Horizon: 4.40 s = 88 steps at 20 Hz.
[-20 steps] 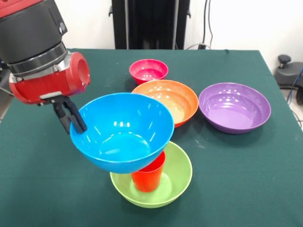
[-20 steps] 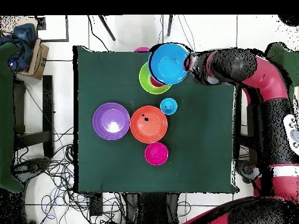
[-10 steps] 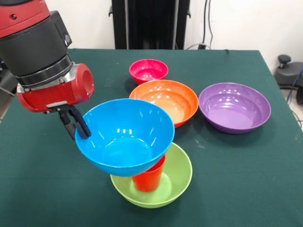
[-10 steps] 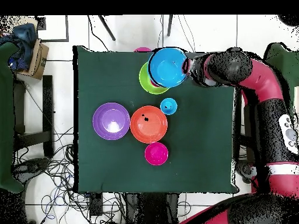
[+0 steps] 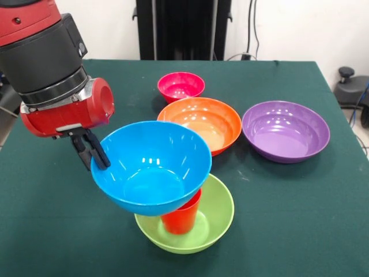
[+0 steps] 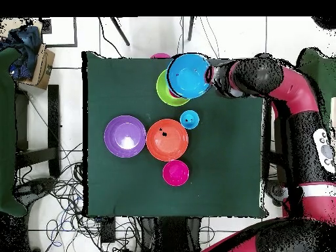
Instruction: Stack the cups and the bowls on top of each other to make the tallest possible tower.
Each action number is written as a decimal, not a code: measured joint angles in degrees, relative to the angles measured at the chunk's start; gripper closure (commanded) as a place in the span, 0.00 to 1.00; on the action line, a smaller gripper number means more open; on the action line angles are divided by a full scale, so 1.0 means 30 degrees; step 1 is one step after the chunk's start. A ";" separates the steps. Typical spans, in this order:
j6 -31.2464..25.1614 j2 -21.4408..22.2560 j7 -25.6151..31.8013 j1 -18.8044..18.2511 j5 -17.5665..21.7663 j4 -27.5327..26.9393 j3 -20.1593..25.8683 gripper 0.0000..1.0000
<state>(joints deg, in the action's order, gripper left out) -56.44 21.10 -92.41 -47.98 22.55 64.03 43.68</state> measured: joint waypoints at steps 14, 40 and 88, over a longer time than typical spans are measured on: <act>0.0000 0.0000 0.0000 0.0079 0.0016 0.0000 0.0003 1.00; -0.0004 0.0000 0.0000 0.0752 0.0016 -0.0003 0.0003 1.00; -0.0308 0.0129 0.0000 0.0624 -0.0463 -0.0028 0.0928 0.00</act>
<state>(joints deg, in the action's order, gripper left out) -57.37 21.48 -92.41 -46.11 21.16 63.95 46.46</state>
